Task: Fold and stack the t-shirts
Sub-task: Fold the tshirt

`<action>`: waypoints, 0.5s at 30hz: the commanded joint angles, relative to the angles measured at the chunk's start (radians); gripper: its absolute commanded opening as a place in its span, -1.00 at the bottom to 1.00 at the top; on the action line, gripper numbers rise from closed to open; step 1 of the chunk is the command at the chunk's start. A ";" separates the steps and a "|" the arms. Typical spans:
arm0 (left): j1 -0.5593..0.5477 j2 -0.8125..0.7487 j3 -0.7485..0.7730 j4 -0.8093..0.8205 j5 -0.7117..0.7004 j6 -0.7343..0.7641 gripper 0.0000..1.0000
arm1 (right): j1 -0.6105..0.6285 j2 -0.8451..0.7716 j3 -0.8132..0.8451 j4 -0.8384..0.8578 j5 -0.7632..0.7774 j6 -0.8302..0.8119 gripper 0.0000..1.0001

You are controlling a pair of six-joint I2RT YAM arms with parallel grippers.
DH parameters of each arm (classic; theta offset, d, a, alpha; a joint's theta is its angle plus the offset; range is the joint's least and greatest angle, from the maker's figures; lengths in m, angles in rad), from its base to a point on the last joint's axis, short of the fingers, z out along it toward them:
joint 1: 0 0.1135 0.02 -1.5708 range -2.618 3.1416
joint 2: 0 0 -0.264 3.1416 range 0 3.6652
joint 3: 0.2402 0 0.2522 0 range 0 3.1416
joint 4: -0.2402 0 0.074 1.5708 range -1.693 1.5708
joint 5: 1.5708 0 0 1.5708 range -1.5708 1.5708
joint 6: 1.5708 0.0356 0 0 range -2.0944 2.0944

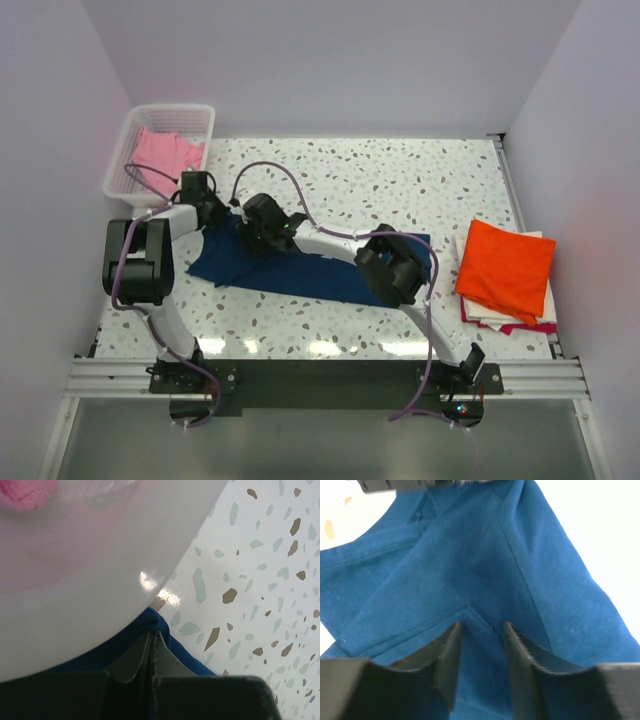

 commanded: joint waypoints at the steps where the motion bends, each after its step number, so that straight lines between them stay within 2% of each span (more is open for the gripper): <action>1: 0.005 0.014 0.061 0.030 0.004 0.016 -1.00 | 0.011 -0.079 -0.042 0.039 -0.024 0.016 -0.23; 4: 0.005 0.015 0.070 0.028 0.004 0.016 -1.00 | 0.011 -0.101 -0.062 0.042 -0.023 0.019 -0.39; 8: 0.005 0.012 0.072 0.030 0.029 0.017 -1.00 | 0.011 -0.138 -0.105 0.053 -0.017 0.031 -0.74; 15: 0.007 0.000 0.070 0.033 0.030 0.020 -1.00 | 0.011 -0.257 -0.200 0.119 -0.015 0.070 -0.89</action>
